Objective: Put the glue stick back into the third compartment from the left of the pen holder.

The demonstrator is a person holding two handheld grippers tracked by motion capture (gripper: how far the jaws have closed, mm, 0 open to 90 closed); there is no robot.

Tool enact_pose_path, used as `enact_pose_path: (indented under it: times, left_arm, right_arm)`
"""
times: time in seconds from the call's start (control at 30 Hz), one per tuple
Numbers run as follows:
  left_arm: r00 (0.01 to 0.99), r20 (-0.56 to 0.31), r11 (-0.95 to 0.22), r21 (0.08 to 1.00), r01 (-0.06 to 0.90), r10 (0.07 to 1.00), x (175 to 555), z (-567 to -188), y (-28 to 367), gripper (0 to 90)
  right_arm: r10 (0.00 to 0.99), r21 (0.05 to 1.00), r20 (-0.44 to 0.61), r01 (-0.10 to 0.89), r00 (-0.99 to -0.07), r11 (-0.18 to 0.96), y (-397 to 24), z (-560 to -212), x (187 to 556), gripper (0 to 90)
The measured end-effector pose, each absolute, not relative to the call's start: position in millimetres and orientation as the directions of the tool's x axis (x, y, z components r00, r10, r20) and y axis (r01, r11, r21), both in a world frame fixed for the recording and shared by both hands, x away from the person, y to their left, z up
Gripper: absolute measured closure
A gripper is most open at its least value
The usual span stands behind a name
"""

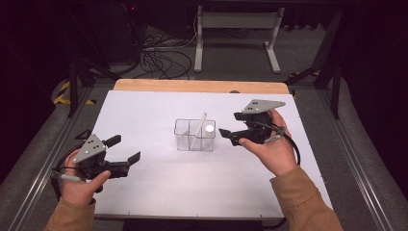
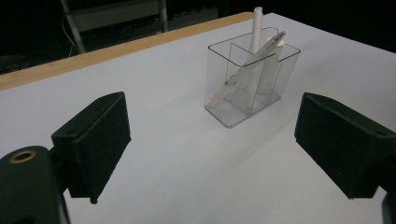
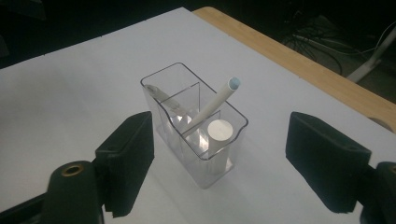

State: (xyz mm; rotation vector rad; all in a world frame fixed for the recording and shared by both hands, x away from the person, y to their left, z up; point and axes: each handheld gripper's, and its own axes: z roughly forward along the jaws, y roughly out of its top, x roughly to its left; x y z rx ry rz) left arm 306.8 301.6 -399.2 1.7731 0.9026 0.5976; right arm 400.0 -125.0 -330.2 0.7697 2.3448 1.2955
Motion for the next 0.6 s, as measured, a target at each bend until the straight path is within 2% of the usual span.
enact_pose_path:
  times: [0.6]
  left_arm:
    - [0.627,-0.004,-0.208,0.942,0.265,0.779,303,-398,305,7.8]
  right_arm:
    - [0.591,0.904,-0.063,0.205,-0.804,0.376,-158,-358,378,24.2]
